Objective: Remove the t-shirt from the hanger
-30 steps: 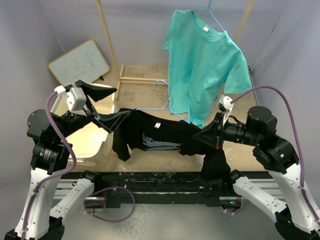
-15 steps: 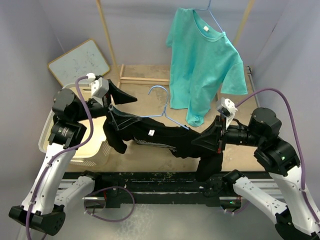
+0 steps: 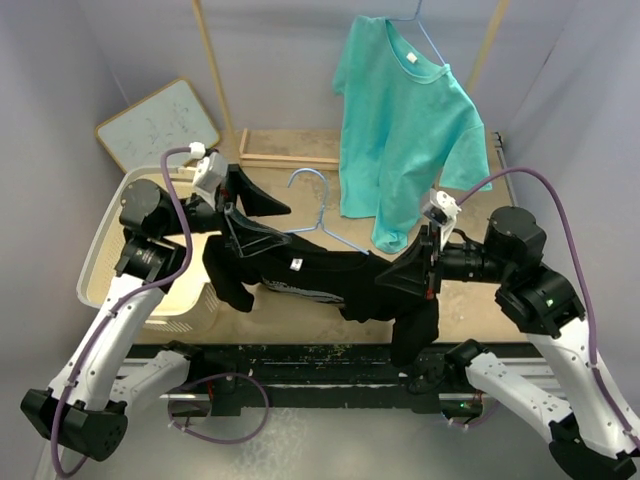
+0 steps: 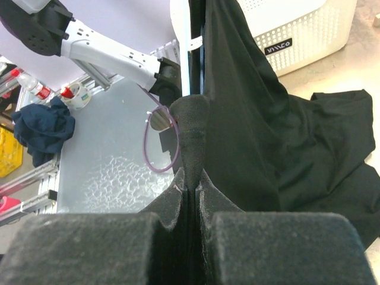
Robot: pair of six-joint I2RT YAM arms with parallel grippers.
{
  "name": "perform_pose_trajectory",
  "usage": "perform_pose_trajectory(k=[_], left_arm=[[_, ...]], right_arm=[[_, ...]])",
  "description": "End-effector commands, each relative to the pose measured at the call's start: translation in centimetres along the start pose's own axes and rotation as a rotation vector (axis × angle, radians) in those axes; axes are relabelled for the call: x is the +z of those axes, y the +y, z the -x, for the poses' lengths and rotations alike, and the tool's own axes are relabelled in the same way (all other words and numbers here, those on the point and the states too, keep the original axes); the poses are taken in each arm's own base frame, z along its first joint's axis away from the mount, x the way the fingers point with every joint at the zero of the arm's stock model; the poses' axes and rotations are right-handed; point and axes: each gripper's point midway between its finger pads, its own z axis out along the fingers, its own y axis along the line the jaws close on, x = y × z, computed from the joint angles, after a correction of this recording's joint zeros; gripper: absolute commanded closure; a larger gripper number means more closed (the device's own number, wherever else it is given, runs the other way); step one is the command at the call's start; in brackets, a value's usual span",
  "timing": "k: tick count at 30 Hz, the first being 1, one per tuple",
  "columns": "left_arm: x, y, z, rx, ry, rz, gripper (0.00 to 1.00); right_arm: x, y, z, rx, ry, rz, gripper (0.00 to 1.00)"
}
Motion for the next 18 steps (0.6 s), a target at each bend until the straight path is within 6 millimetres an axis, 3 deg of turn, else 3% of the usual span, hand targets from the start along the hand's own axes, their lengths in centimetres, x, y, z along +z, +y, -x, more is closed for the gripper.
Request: perform_pose_trajectory(k=[1,6,9,11,15,16,17,18], left_arm=[[1.2,-1.3,0.2,0.03,0.001,-0.087,0.35],[2.3,-1.4,-0.6,0.015,0.042,-0.119,0.52],[2.3,-1.3,-0.5,0.024,0.045,-0.106,0.77],[2.2,-1.0,-0.2,0.048,0.046,-0.068,1.0],[1.5,-0.3,0.8,0.101,0.042,0.056,1.0],[1.2,-0.3,1.1,0.121,0.04,0.083,1.0],[0.9,-0.3,1.5,0.144,0.036,0.113,1.0],[0.5,-0.3,1.9,0.164,0.034,0.143,1.0]], right_arm=[[0.4,0.9,2.0,-0.06,-0.057,0.063,1.0],[0.8,0.4,2.2,-0.049,-0.057,0.058,1.0],[1.2,-0.3,2.1,-0.03,-0.053,0.039,1.0],[1.4,-1.0,2.1,-0.02,-0.05,0.012,1.0],[1.6,-2.8,1.6,0.005,-0.049,-0.075,0.99],[1.5,-3.3,1.5,0.011,-0.048,-0.105,0.88],[1.4,-4.0,1.3,0.017,-0.045,-0.149,0.68],[1.1,-4.4,1.1,0.014,-0.046,-0.178,0.55]])
